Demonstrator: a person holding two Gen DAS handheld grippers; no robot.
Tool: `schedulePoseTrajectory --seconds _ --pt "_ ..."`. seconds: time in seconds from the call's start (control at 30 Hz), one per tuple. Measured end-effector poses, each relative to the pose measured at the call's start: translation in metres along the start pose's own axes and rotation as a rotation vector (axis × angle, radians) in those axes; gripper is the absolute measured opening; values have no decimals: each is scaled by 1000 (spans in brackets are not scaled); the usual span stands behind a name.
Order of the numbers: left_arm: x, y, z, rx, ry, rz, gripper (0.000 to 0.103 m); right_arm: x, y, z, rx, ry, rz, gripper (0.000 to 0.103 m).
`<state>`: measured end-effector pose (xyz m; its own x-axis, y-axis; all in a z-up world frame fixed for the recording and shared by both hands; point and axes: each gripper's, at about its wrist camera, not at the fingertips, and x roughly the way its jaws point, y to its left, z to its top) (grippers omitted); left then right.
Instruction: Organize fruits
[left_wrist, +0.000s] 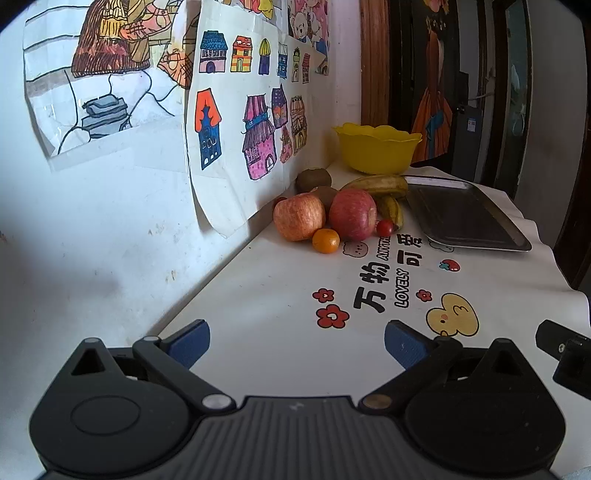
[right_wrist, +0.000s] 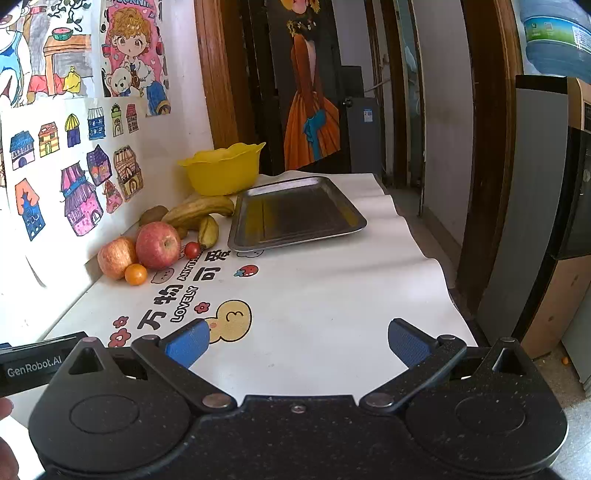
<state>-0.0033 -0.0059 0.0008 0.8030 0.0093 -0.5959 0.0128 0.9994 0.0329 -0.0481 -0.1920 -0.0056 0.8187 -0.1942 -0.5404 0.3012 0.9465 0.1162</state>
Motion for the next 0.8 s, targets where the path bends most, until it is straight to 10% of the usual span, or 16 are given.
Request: schedulePoseTrajectory --seconds 0.8 --pt "-9 -3 -3 -6 -4 16 103 -7 -3 -1 -13 8 26 102"
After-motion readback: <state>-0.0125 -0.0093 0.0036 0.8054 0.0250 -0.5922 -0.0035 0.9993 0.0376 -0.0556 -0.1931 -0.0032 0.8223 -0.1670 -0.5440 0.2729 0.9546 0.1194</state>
